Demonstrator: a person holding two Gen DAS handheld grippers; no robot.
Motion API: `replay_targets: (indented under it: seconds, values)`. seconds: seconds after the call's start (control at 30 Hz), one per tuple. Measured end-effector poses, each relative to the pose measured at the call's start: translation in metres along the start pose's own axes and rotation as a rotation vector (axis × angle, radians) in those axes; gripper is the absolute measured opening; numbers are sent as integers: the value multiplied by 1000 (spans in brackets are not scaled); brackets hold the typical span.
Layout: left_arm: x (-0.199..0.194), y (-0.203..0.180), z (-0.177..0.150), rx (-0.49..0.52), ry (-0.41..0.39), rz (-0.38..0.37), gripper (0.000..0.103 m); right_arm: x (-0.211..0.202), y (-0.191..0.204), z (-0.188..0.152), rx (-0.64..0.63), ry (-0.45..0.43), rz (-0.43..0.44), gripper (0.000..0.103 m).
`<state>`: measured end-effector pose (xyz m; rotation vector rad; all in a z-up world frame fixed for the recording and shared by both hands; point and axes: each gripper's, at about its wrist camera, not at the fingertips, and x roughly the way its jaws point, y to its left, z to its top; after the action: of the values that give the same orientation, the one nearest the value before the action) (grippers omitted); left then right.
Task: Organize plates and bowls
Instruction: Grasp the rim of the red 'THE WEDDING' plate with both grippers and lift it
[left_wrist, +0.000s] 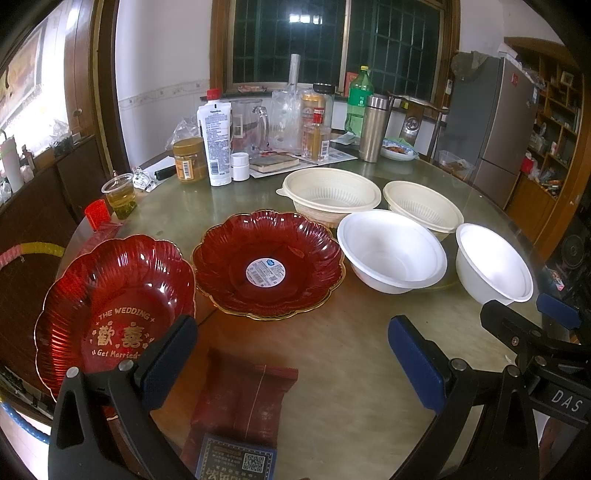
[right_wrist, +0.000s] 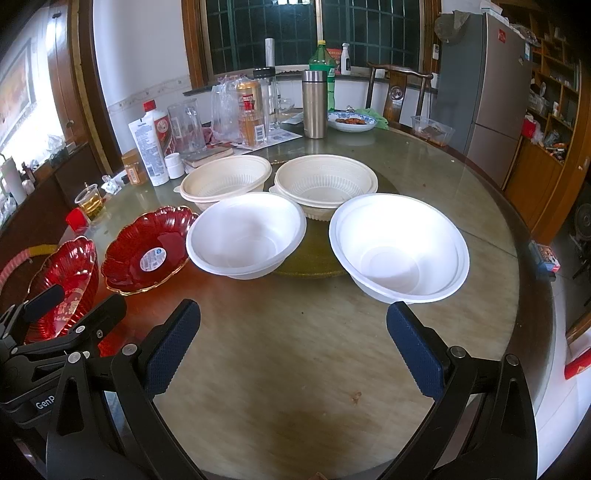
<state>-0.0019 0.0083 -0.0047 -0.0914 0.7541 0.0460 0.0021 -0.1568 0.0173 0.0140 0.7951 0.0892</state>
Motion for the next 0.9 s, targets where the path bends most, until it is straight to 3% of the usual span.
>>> replay_targets:
  seconds: [0.27, 0.33, 0.47, 0.57, 0.63, 0.73, 0.8, 0.9]
  values:
    - [-2, 0, 1, 0, -3, -2, 103, -1, 0, 1, 1, -4, 4, 102]
    - [-9, 5, 2, 0, -5, -19, 102, -5, -1, 2, 7, -14, 39, 102]
    - [-46, 31, 3, -13, -91, -43, 103, -9, 5, 6, 32, -40, 175, 102]
    - [-82, 75, 8, -61, -207, 34, 103, -3, 18, 12, 60, -16, 310, 102]
    - [-92, 109, 9, -106, -238, 84, 103, 5, 30, 14, 82, 19, 410, 102]
    - [-88, 159, 7, -174, -208, 172, 103, 21, 57, 12, 102, 87, 557, 102]
    - [-75, 204, 1, -275, -140, 225, 102, 33, 81, 11, 108, 138, 636, 102]
    - [-54, 240, -10, -386, -66, 257, 102, 55, 119, 10, 131, 245, 742, 99]
